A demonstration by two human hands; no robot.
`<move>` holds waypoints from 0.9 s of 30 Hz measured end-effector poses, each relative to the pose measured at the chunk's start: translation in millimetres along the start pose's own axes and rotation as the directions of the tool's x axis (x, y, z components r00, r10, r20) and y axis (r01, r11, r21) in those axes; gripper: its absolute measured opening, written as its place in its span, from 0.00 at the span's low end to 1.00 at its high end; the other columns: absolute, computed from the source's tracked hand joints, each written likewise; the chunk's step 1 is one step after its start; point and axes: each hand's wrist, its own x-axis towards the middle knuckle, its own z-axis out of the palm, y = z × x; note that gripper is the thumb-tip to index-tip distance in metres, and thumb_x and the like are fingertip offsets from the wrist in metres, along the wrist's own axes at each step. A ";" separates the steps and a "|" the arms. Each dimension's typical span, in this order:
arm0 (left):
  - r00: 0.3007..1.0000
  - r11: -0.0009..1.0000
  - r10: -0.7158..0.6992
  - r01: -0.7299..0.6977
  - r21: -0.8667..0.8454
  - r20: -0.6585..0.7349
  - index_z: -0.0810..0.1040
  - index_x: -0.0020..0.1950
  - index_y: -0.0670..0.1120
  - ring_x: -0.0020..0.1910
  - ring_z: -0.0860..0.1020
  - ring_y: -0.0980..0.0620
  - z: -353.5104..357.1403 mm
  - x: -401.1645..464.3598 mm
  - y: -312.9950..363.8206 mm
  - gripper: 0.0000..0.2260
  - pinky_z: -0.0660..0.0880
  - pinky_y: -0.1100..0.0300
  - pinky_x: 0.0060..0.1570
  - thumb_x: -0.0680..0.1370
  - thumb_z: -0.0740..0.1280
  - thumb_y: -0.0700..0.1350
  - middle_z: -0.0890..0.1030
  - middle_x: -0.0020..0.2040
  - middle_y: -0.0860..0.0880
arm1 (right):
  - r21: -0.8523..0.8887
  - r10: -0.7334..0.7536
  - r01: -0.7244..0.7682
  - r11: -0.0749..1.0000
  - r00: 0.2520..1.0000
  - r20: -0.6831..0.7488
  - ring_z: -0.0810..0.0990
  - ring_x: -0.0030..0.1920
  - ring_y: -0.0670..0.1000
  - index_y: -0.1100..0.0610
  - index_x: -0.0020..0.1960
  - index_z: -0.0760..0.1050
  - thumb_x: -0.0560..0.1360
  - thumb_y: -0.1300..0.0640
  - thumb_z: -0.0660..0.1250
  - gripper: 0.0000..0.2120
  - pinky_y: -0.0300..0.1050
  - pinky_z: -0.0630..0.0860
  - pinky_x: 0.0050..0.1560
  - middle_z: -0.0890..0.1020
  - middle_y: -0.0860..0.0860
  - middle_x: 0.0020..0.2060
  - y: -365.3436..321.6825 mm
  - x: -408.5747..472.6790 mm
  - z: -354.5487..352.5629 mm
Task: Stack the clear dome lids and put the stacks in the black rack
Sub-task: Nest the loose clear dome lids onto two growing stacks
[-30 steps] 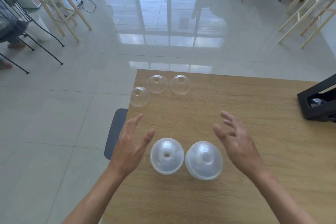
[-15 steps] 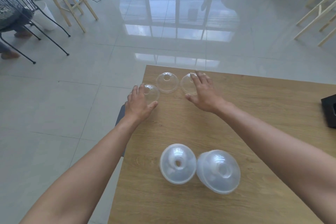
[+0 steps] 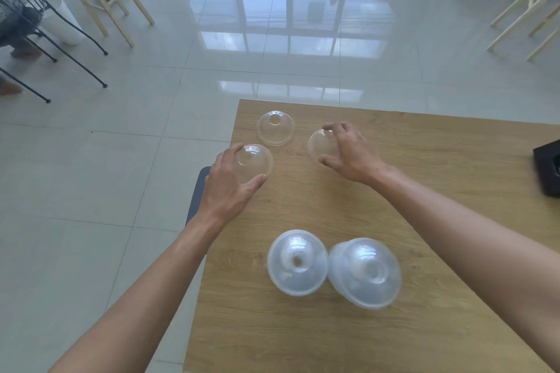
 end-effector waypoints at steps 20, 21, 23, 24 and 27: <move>0.950 0.968 0.251 -0.249 -0.035 0.187 0.65 0.80 0.59 0.76 0.65 0.56 9.7 -176.4 52.1 0.37 0.67 0.56 0.73 0.75 0.74 0.66 0.66 0.77 0.61 | 0.206 -0.074 0.121 0.971 0.972 -0.224 0.67 0.78 0.50 0.51 0.80 0.67 0.73 0.40 0.78 0.41 0.43 0.62 0.78 0.70 0.44 0.77 -28.7 -288.5 -20.0; 0.951 0.969 0.248 -0.244 -0.044 0.186 0.64 0.80 0.59 0.77 0.66 0.55 12.0 -177.1 51.1 0.37 0.66 0.59 0.73 0.75 0.74 0.66 0.65 0.78 0.61 | 0.210 -0.062 0.111 0.971 0.972 -0.225 0.67 0.78 0.49 0.51 0.80 0.67 0.73 0.41 0.79 0.41 0.43 0.63 0.78 0.70 0.44 0.77 -29.2 -287.1 -15.0; 0.953 0.970 0.243 -0.234 -0.070 0.182 0.64 0.80 0.60 0.77 0.66 0.55 14.9 -178.3 49.7 0.36 0.63 0.65 0.71 0.75 0.73 0.65 0.64 0.78 0.62 | 0.215 -0.042 0.092 0.972 0.974 -0.224 0.66 0.77 0.49 0.51 0.80 0.67 0.73 0.41 0.79 0.41 0.40 0.63 0.77 0.70 0.44 0.76 -28.5 -284.7 -8.0; 0.953 0.969 0.246 -0.235 -0.078 0.179 0.64 0.80 0.60 0.77 0.66 0.55 15.9 -178.5 48.9 0.36 0.62 0.65 0.71 0.75 0.73 0.65 0.64 0.78 0.62 | 0.215 -0.041 0.090 0.972 0.974 -0.221 0.66 0.77 0.49 0.50 0.80 0.67 0.73 0.42 0.79 0.41 0.37 0.62 0.76 0.69 0.43 0.76 -27.7 -283.8 -6.2; 0.952 0.968 0.247 -0.235 -0.087 0.179 0.64 0.79 0.61 0.78 0.65 0.57 16.6 -177.8 45.7 0.36 0.64 0.63 0.71 0.74 0.73 0.66 0.63 0.79 0.63 | 0.230 -0.050 0.091 0.969 0.982 -0.180 0.65 0.78 0.49 0.47 0.81 0.65 0.75 0.42 0.78 0.40 0.40 0.61 0.77 0.66 0.41 0.77 -27.9 -281.1 -2.1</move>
